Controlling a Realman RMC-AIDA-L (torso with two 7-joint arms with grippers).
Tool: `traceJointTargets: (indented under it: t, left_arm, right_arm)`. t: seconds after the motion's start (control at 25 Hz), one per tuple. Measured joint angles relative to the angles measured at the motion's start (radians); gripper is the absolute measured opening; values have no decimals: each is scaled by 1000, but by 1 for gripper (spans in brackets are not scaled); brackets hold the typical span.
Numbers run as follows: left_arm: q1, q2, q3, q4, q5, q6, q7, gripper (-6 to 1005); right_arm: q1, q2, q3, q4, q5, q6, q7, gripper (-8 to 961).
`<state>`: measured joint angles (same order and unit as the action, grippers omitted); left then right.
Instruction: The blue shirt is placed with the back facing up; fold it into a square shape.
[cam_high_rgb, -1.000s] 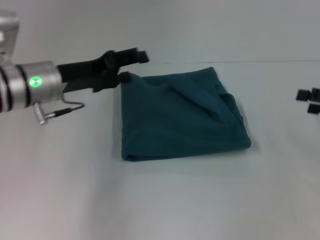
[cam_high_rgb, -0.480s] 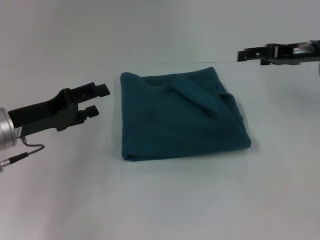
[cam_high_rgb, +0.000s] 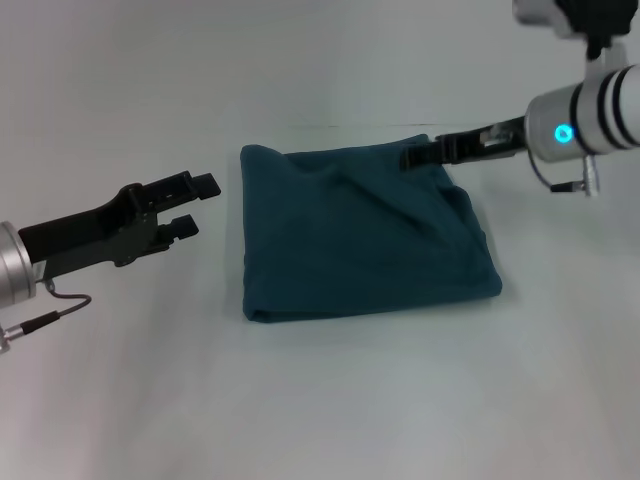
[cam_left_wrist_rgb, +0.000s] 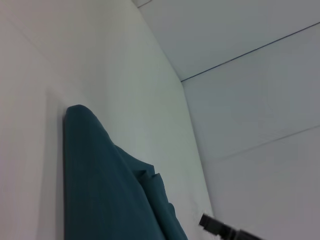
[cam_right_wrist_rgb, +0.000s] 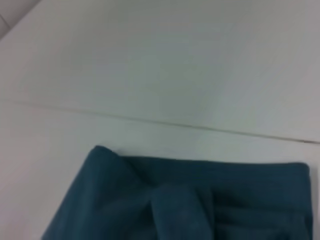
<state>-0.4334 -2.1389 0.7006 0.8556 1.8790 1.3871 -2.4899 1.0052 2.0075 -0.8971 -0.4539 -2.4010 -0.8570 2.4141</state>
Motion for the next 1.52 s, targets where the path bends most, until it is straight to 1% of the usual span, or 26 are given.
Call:
traceJointTargets:
  t: [0.28,0.36,0.56,0.68,0.8,1.04,1.28,1.52]
  left_arm:
    - [1,-9,-2,-3,0,-11,4,830]
    - [0,-11,-2,-3,0,-12,4,830]
    - [0,-18,-2,-3,0,-16,11,831]
    - [0,-20,-3,-12,0,-24,15,831]
    - [-2,-16,-4,-30,0,-31,20,831]
    - [-7,-18,-3,-33,0,-37,26,830]
    - [-10,-18,-3,-33,0,-39,26,829]
    - [-12,-18,-3,-33,-1,-46,25,830]
  right_arm:
    - [-15,42,-28,27,5,93,-9,924]
    - [-19,48,-26,27,6,106,-9,924]
    - [-27,65,-23,39,14,144,-12,879]
    - [-31,69,-23,49,22,159,-13,852]
    - [-31,70,-23,52,32,154,-13,825]
    - [-27,72,-21,52,36,145,-8,639]
    - [-24,70,-23,28,37,122,-2,602]
    - [-26,64,-21,-20,37,85,26,571]
